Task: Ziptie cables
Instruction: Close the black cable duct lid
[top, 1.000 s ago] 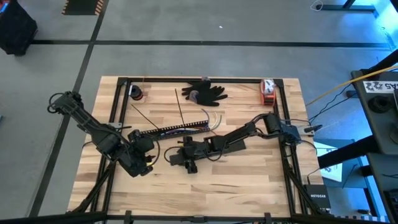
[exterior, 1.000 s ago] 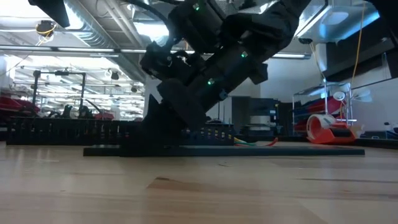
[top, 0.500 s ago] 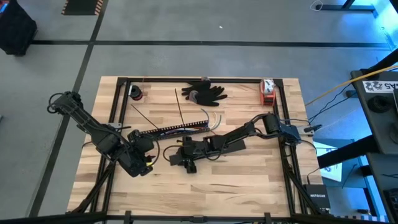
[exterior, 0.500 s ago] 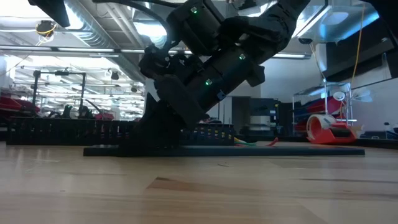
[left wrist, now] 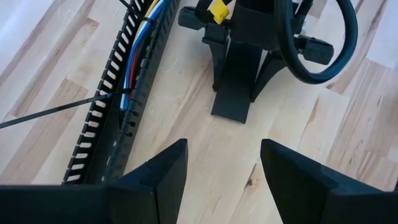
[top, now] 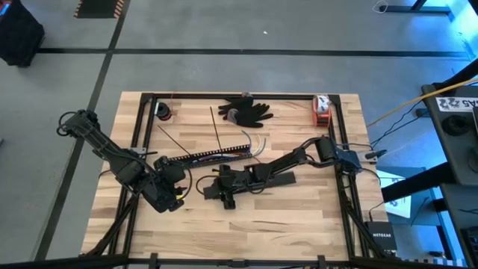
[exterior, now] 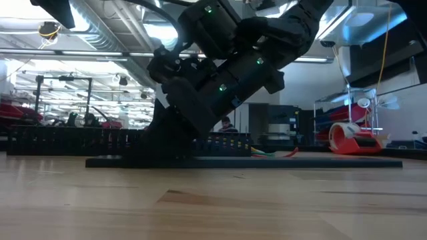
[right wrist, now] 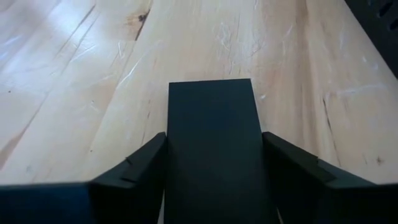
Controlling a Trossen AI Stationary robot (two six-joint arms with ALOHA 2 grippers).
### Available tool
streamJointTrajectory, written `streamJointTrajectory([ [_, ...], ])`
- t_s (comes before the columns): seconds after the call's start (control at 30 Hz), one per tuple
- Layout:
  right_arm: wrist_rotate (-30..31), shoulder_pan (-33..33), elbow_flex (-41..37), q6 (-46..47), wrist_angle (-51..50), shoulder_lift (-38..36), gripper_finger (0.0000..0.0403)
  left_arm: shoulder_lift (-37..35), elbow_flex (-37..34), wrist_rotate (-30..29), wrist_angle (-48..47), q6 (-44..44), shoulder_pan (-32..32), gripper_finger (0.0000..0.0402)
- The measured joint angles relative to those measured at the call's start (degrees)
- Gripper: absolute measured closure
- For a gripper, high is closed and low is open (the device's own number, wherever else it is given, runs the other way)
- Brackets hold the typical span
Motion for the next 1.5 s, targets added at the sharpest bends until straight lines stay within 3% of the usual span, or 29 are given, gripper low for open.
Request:
streamJointTrajectory([
  [0.33,0.82,-0.5,-0.81,0.63,-5.89,-8.88,0.0181,0.0,0.67,0.03,-0.01,1.85,0.16,0.0205],
  [0.67,4.75,-2.09,-0.6,-1.05,-12.36,-19.33,0.0177,-0.02,2.23,-1.2,0.01,8.82,5.21,0.0205],
  [0.87,5.13,-4.16,-0.48,-1.09,-15.65,-23.29,0.0175,-0.02,1.98,-0.54,0.13,15.61,11.96,0.0205],
  [1.2,2.2,-9.85,-0.44,-4.15,-18.82,-25.47,0.0174,-0.02,-3.96,10.76,5.05,28.34,29.53,0.0229],
  [1.5,-0.05,-14.18,-0.44,-4.22,-19.67,-25.49,0.0174,-0.04,-9.83,12.07,14.61,38.49,38.9,0.0241],
])
